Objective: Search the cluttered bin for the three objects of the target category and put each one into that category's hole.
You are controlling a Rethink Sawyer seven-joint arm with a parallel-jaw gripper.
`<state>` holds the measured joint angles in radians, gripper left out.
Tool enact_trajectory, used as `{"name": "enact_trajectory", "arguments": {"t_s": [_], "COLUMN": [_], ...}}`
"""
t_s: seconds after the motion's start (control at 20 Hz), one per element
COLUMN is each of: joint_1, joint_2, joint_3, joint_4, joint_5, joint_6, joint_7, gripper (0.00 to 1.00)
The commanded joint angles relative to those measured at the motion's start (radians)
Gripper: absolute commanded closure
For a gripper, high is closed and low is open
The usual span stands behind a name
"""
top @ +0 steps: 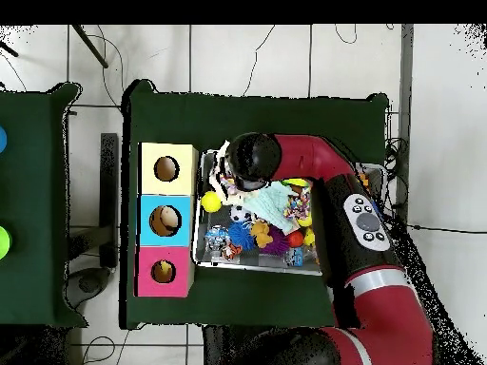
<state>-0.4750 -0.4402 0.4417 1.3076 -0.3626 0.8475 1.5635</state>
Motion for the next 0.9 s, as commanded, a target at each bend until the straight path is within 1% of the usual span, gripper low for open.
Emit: {"name": "enact_trajectory", "arguments": {"t_s": [0.05,0.1,0.15,0.2,0.4,0.55,0.8,0.9], "joint_1": [-0.059,-0.055,-0.056,-0.059,-0.068,-0.073,-0.074,-0.079], "joint_2": [0.067,0.068,0.057,0.053,0.031,0.011,-0.002,-0.025], "joint_3": [0.114,0.114,0.110,0.110,0.107,0.103,0.104,0.103], "joint_4": [-0.097,-0.106,-0.089,-0.081,-0.038,0.009,0.042,0.065], "joint_5": [-0.052,-0.061,-0.058,-0.060,-0.068,-0.076,-0.084,-0.086], "joint_6": [0.060,0.081,0.067,0.067,0.054,0.022,-0.005,-0.008], "joint_7": [-0.321,-0.332,-0.299,-0.289,-0.264,-0.239,-0.208,-0.200], "gripper": [0.00,0.00,0.00,0.00,0.00,0.00,0.00,0.00]}}
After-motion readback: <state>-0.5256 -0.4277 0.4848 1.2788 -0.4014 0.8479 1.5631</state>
